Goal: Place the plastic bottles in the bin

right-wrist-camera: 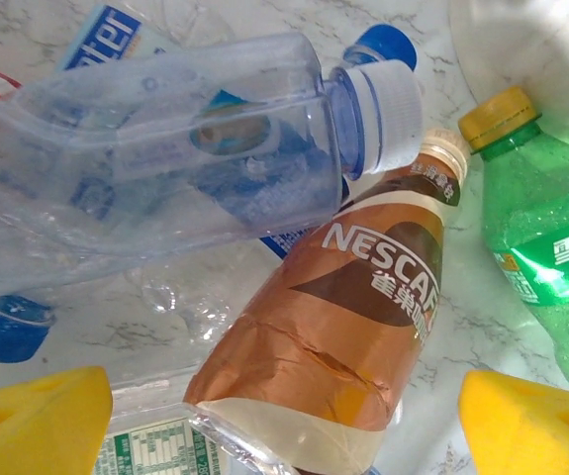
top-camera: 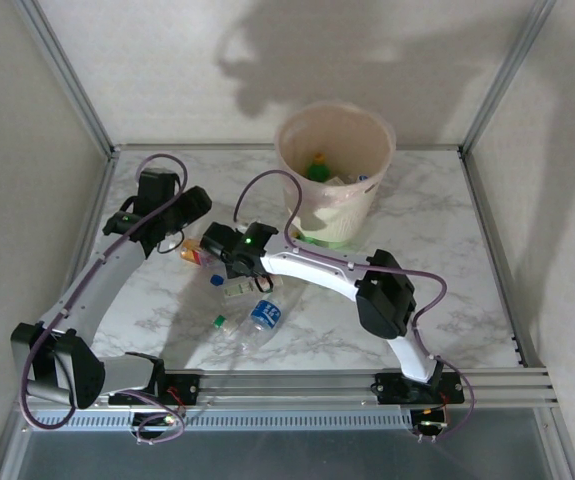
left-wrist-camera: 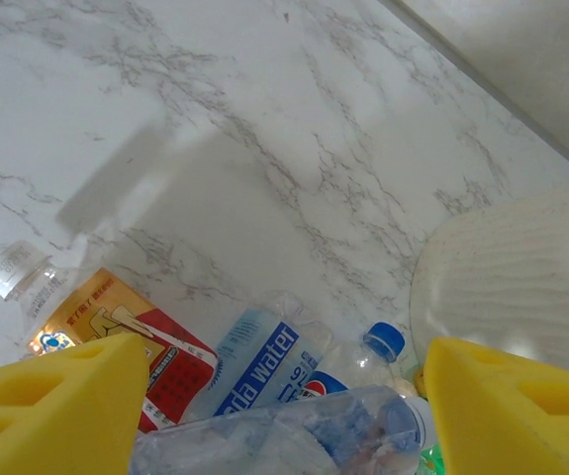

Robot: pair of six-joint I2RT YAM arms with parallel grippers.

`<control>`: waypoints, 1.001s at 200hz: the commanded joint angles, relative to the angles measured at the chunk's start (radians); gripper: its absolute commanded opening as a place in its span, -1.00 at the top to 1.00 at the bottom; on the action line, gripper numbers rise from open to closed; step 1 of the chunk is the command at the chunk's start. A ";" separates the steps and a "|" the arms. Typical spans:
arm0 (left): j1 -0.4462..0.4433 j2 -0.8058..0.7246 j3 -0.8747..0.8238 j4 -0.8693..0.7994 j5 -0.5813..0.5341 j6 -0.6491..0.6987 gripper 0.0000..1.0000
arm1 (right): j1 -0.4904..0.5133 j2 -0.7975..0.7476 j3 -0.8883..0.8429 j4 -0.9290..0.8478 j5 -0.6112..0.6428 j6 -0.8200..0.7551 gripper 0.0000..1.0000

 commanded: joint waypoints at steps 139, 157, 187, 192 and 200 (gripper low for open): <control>0.010 0.012 -0.050 0.036 0.038 0.029 -0.42 | -0.055 0.011 -0.124 0.074 -0.017 0.030 -0.68; 0.010 0.013 -0.049 0.037 0.039 0.030 -0.42 | -0.057 -0.001 -0.144 0.074 -0.017 0.034 -0.64; 0.010 0.018 -0.043 0.037 0.039 0.028 -0.41 | -0.059 -0.041 -0.206 0.091 -0.025 0.045 -0.59; 0.010 0.018 -0.044 0.038 0.040 0.028 -0.41 | -0.059 -0.045 -0.216 0.095 -0.026 0.047 -0.58; 0.010 0.019 -0.043 0.038 0.039 0.027 -0.41 | -0.061 -0.052 -0.232 0.100 -0.029 0.049 -0.57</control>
